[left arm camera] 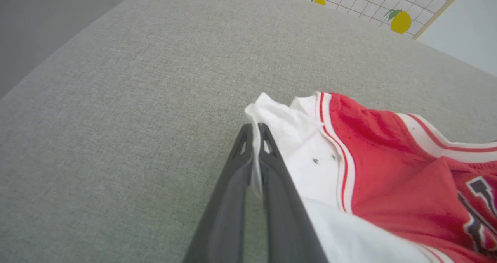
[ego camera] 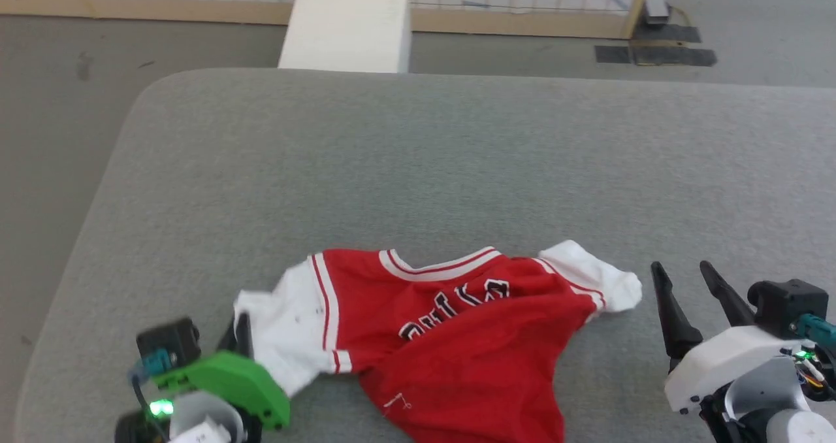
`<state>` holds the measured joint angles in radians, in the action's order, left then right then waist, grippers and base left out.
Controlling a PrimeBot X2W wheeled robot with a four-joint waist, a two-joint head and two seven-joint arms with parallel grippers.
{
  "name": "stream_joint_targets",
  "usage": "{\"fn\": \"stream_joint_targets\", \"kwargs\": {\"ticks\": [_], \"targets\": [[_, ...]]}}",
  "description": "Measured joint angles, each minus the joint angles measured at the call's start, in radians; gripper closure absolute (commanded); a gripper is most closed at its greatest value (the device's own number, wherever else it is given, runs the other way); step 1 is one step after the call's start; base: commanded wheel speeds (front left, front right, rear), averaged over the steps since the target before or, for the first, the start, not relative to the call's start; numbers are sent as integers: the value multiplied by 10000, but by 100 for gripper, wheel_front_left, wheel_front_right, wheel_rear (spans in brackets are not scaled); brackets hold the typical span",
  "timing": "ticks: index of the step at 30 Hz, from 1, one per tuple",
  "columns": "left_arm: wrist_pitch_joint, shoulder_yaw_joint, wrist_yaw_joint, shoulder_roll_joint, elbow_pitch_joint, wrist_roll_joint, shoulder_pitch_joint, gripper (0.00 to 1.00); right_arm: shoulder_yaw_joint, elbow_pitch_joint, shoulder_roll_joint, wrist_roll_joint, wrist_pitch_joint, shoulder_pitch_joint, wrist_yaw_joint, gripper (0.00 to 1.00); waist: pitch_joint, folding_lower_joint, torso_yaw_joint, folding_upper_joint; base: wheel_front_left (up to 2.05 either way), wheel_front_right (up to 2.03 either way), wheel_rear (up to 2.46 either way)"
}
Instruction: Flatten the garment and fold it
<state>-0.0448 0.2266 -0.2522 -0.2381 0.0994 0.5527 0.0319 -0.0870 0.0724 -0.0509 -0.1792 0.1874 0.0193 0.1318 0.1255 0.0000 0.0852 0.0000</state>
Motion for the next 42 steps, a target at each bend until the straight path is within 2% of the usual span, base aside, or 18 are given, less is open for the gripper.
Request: {"fn": "stream_joint_targets", "kwargs": {"ticks": [4,7,10,15,17,19,20,21,22,25,28,34,38,42], "targets": [[447,-73,221,276,748,387,-182,0,-44,-665,0,17,313,-436,0,0,14,0,343,0,0,0,0],[1718,-291,468,568,963,439,-147,0,-38,-1421,8,75,656,-1023,0,0,49,0,581,0,0,0,0],[2700,-376,794,700,1204,261,8,0,29,-2420,2,151,1662,-1492,0,0,103,0,782,0,0,0,0],[2978,-573,1064,988,1168,-351,325,0,295,-3618,13,686,3532,-2065,0,0,212,0,1022,0,0,0,0],[2989,-732,1110,1175,984,-575,367,0,261,-3728,17,1152,4238,-2261,4,0,255,0,1088,0,0,0,0],[2989,-848,1206,1308,882,-844,366,0,215,-3726,21,1149,4759,-2394,4,0,281,0,1108,0,0,0,0],[2989,-884,1271,1369,867,-892,365,0,226,-3705,19,1152,4993,-2440,4,43,282,0,1096,0,0,0,0],[2989,-920,1298,1430,863,-966,364,0,211,-3643,23,1152,5122,-2447,4,80,279,0,1071,0,0,0,0],[2989,-968,1344,1467,876,-1001,361,0,167,-3563,23,1174,5097,-2452,4,100,277,0,1043,0,0,0,0],[3010,-1158,1505,1517,936,-1093,365,0,-33,-3315,6,1423,4529,-2401,4,100,283,0,914,0,0,0,0],[3018,-1267,1643,1586,965,-1254,374,0,-533,-2869,-13,1465,3239,-2391,4,100,282,0,725,0,0,0,0],[3020,-1486,1868,1682,1018,-1499,482,0,-2113,-1998,-12,1860,1574,-2162,4,100,255,0,252,0,0,0,0],[3022,-1409,2017,1687,1197,-1574,521,0,-3390,-1751,-10,1760,1317,-1669,2,100,215,0,-103,0,0,0,0],[2899,-1135,2196,1678,1396,-1607,529,0,-3967,-2276,-12,1041,1363,-1215,2,100,175,1,-437,0,0,0,0]]}}
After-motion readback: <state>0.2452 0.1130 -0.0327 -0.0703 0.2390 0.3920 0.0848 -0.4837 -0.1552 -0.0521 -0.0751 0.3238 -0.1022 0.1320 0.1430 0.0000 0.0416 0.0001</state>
